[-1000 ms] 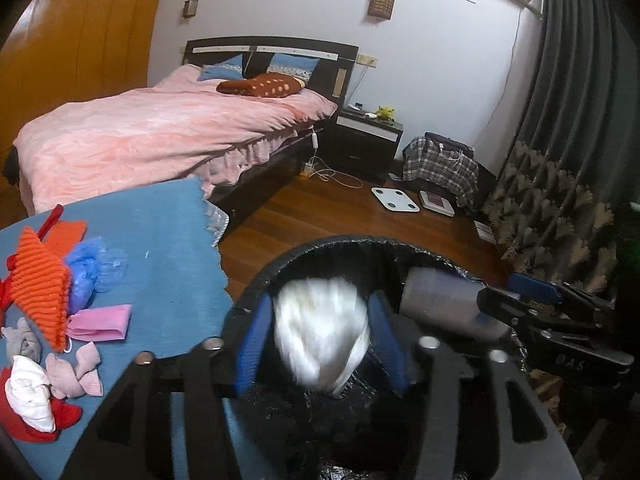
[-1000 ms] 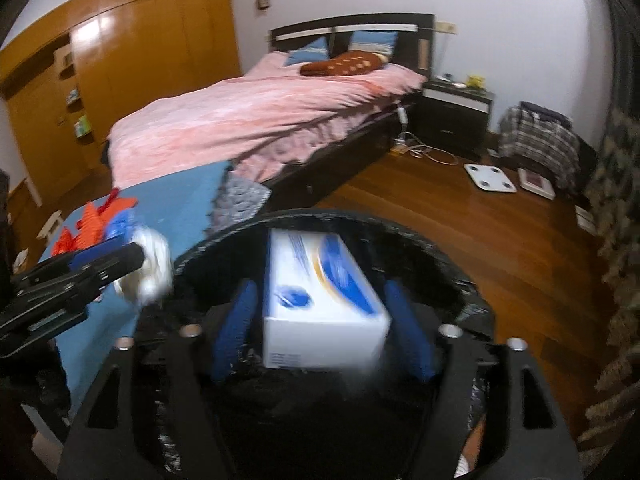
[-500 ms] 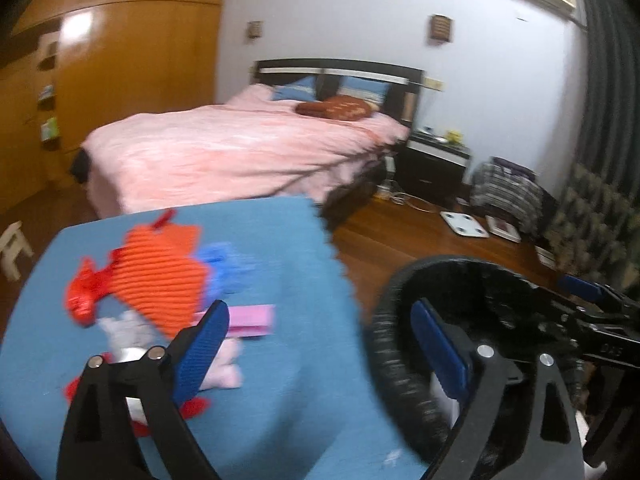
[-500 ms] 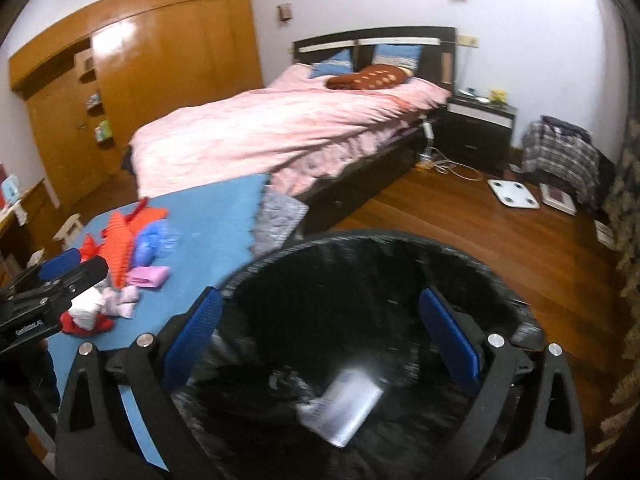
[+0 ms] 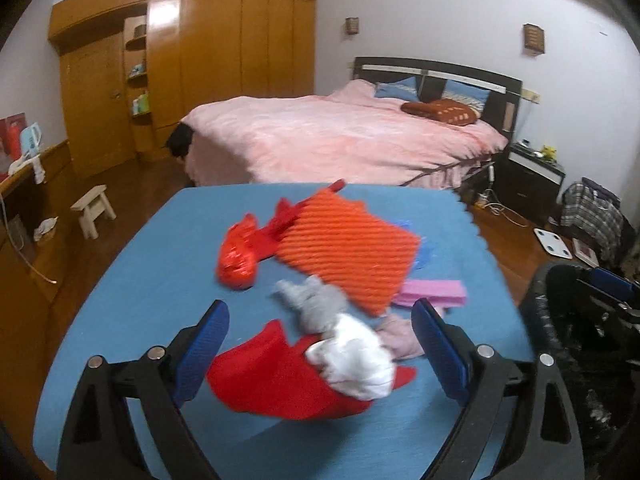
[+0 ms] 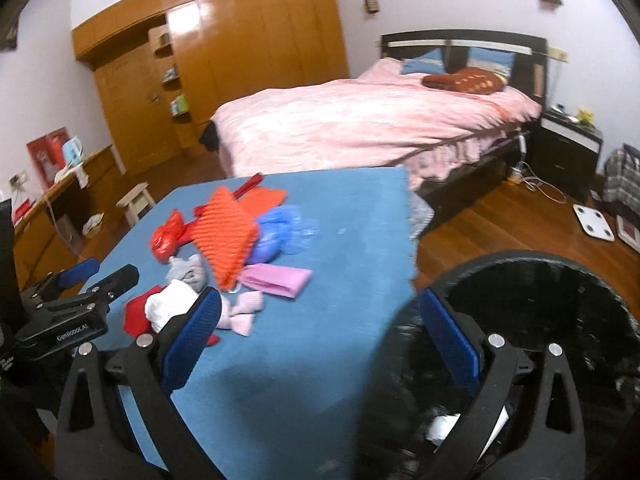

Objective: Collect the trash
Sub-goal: 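Return to the pile and grasp the pink knotted sock bundle with the right tool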

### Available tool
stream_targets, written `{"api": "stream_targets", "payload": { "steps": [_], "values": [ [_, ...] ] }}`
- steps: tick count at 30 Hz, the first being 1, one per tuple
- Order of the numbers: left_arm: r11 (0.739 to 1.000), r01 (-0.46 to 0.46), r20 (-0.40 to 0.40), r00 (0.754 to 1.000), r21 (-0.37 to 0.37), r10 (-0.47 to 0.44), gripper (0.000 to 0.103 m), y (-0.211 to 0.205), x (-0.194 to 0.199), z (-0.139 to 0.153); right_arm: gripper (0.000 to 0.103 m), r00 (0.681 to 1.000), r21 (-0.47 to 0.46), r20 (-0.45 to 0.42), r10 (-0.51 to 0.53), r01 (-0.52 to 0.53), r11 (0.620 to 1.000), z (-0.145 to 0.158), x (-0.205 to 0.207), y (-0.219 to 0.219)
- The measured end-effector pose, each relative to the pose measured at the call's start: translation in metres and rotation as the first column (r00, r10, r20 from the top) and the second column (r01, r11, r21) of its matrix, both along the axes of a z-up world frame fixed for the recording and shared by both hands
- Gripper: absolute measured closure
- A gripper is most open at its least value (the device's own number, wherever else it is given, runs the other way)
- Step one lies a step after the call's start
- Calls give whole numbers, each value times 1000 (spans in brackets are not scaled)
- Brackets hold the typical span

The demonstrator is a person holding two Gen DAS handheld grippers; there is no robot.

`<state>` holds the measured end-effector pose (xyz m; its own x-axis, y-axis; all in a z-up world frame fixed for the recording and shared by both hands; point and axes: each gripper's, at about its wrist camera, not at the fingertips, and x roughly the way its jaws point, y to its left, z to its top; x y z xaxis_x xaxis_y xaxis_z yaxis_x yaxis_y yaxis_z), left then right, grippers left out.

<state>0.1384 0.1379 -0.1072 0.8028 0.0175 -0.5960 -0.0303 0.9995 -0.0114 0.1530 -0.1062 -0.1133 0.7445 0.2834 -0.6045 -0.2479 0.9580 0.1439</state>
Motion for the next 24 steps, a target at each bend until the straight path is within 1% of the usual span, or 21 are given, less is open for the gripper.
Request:
{"api": "stream_targets", "payload": {
  "steps": [4, 10, 19, 24],
  "values": [
    [1000, -17, -5, 1000, 0, 17, 12, 9, 3, -11, 6, 1000, -1, -19, 18, -19, 1000, -13, 12, 21],
    [998, -58, -23, 998, 8, 58, 12, 33, 5, -29, 6, 998, -37, -46, 50, -52, 998, -34, 28, 50],
    [996, -87, -38, 995, 0, 87, 13, 51, 7, -41, 7, 990, -69, -104, 97, -105, 992, -60, 44, 84],
    [996, -92, -40, 995, -12, 92, 13, 57, 10, -43, 7, 983, -89, -131, 127, -139, 986, -68, 47, 95]
  ]
}}
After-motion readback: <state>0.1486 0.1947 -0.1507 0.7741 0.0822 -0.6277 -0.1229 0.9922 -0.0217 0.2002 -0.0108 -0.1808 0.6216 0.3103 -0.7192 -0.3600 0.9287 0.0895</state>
